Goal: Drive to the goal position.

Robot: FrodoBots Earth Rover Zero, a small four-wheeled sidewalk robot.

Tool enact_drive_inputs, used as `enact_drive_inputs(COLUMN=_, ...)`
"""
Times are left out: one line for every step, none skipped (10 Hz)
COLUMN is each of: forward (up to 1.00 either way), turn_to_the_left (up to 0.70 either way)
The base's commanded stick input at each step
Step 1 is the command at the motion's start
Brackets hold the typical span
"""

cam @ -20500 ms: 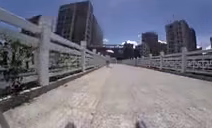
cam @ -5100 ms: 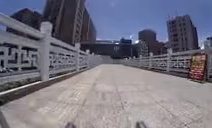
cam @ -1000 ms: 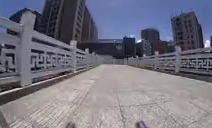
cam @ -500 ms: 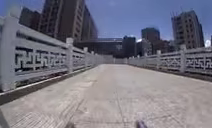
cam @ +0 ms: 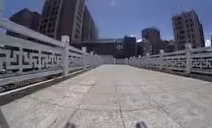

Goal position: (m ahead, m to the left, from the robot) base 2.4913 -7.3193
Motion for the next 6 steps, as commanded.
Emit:
enact_drive_inputs(forward=0.70, turn_to_the_left=0.00)
enact_drive_inputs(forward=0.70, turn_to_the_left=0.00)
enact_drive_inputs(forward=0.70, turn_to_the_left=0.00)
enact_drive_inputs(forward=0.70, turn_to_the_left=0.00)
enact_drive_inputs(forward=0.70, turn_to_the_left=0.00)
enact_drive_inputs(forward=0.70, turn_to_the_left=0.00)
